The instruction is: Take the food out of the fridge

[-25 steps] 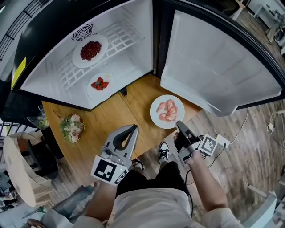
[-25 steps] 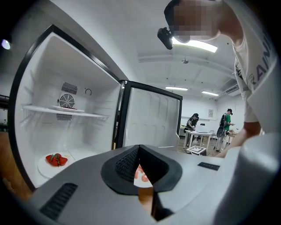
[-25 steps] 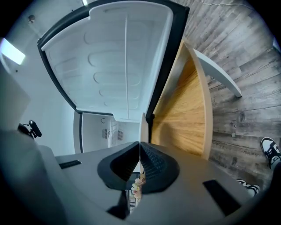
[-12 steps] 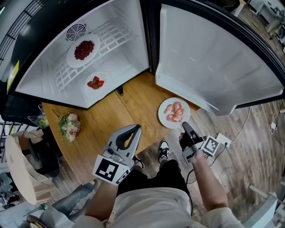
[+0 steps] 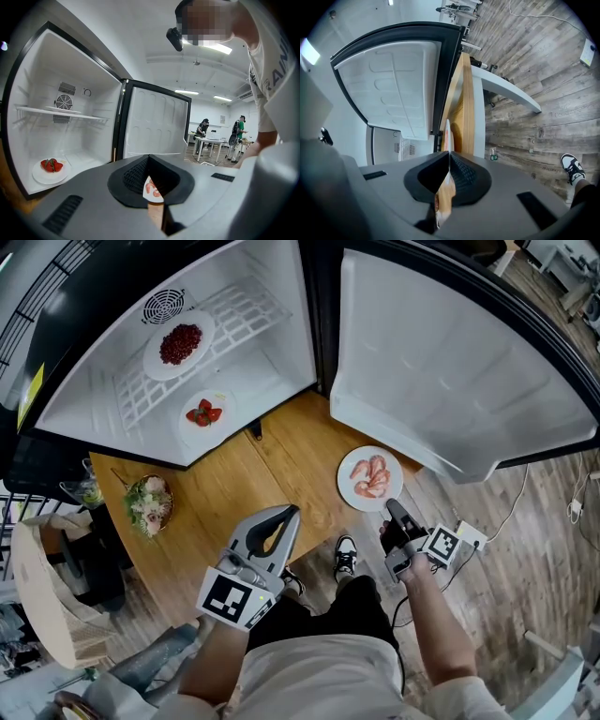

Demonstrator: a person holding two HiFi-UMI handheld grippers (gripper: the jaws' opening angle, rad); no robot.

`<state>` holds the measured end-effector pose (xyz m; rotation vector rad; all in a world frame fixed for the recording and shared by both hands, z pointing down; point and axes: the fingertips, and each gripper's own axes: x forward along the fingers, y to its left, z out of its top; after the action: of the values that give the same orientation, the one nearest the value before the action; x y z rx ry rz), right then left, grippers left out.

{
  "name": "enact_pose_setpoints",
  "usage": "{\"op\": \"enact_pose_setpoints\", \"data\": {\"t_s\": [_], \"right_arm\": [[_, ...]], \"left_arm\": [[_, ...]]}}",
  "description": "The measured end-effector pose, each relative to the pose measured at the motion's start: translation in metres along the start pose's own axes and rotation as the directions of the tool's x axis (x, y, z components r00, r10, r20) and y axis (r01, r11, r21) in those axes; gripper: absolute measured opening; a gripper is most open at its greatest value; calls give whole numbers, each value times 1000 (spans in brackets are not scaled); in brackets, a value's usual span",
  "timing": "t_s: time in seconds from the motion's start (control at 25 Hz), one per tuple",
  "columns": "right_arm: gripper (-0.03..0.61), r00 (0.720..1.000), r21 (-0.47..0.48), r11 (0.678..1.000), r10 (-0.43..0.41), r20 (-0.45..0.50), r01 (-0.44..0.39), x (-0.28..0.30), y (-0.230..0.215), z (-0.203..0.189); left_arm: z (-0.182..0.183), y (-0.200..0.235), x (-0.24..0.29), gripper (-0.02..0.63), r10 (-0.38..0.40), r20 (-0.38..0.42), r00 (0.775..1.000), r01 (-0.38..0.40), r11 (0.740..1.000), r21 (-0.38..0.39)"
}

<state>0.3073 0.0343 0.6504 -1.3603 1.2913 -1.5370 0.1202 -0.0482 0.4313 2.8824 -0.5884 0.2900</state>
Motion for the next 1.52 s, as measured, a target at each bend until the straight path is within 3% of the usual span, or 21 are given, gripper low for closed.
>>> {"op": "enact_pose_setpoints", "data": {"t_s": [0.36,0.44,0.52,0.72,0.88,1.12,1.24,1.52], "right_arm": [[31,999,-9,999,-43,-7,42,4,-10,-4],[87,999,-9,999,-38,-18,38,6,-10,-6],[97,999,-15,999,-44,-23,44,6,-11,-8],[97,990,-176,976,-135,-37,127,-11,-7,-14],[52,974,-351,912,-227,6,214,-26,13,-15],[20,986,-586,799,-167,-3,133,-10,93,-24],[20,991,-690,719,-135,-18,85,4,139,-34],[20,995,-867,494,-36,-91,-62,39,245,-74]], "left_arm": [[-2,1,-4,6,3,0,1000,-3,1000,-5],[-1,1,-5,6,4,3,1000,-4,1000,-5],[-1,2,-6,6,6,5,1000,-6,1000,-5],[1,6,-11,6,15,12,1000,-14,1000,-6],[6,12,-17,6,30,25,999,-30,1000,2],[20,23,-29,6,62,52,997,-62,998,3],[27,28,-38,6,85,72,994,-85,996,-13],[53,47,-70,6,174,119,978,-174,985,-6]]}}
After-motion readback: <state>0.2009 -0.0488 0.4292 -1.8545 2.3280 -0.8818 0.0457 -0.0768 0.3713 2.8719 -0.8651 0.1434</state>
